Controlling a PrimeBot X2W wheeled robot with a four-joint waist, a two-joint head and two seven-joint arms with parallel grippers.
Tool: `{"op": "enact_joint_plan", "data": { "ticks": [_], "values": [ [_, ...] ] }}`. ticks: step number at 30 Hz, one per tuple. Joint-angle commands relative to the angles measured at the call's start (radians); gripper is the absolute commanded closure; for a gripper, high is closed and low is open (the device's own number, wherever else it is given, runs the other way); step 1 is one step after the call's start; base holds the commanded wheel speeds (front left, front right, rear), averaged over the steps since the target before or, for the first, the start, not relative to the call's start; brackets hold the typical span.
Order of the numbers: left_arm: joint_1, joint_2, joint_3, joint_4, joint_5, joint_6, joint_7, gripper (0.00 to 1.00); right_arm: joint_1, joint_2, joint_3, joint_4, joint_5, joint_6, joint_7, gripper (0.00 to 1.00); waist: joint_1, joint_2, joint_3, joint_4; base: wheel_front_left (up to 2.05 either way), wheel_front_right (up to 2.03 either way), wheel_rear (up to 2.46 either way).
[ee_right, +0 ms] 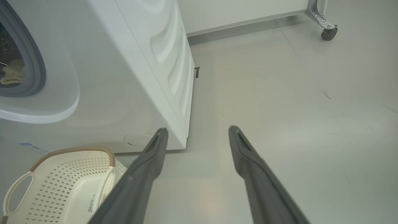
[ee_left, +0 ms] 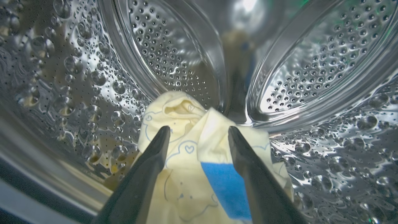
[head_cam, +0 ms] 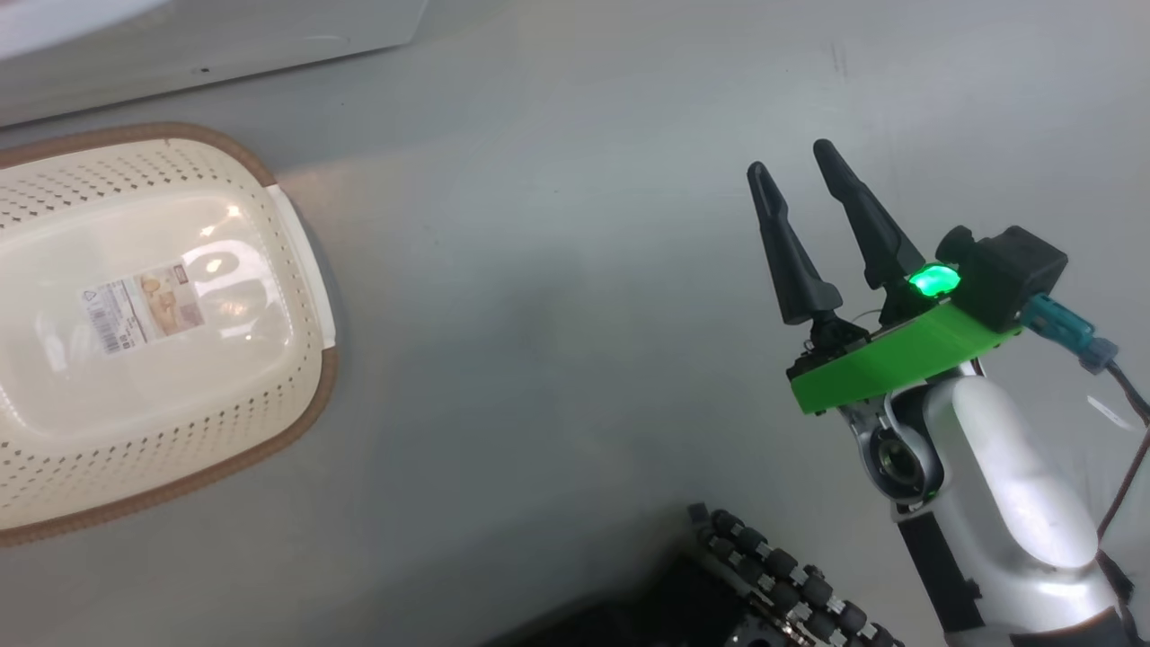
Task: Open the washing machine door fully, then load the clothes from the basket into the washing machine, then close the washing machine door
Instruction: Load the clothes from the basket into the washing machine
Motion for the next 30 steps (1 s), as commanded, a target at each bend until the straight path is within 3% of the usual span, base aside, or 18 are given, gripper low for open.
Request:
{"op": "enact_joint_plan", "data": {
  "ticks": [1,8,13,30],
  "values": [
    [0.013,0.033,0.016,-0.024,-0.006,-0.004,-0.005,0.00,0.027,-0.008,0.006,-0.027,-0.005,-0.003,-0.010,0.00,0.0000,0.0000,-0.015,0.013,0.00,0.00,0.00],
    [0.164,-0.014,0.028,-0.067,-0.051,0.007,-0.056,0.00,0.052,-0.008,-0.027,-0.025,-0.035,-0.003,-0.010,0.00,0.0000,0.0000,-0.075,0.053,0.00,0.00,0.00],
    [0.316,-0.040,0.027,-0.174,-0.067,0.043,-0.095,0.00,0.076,-0.008,-0.055,-0.024,-0.061,-0.003,-0.010,0.00,0.0000,0.0000,-0.128,0.085,0.00,0.00,0.00],
    [0.894,-0.064,0.003,-0.726,-0.032,0.283,-0.155,0.00,0.131,-0.008,-0.120,-0.029,-0.156,-0.003,-0.010,0.00,0.0000,0.0000,-0.271,0.182,0.00,0.00,0.00]
  ]
}}
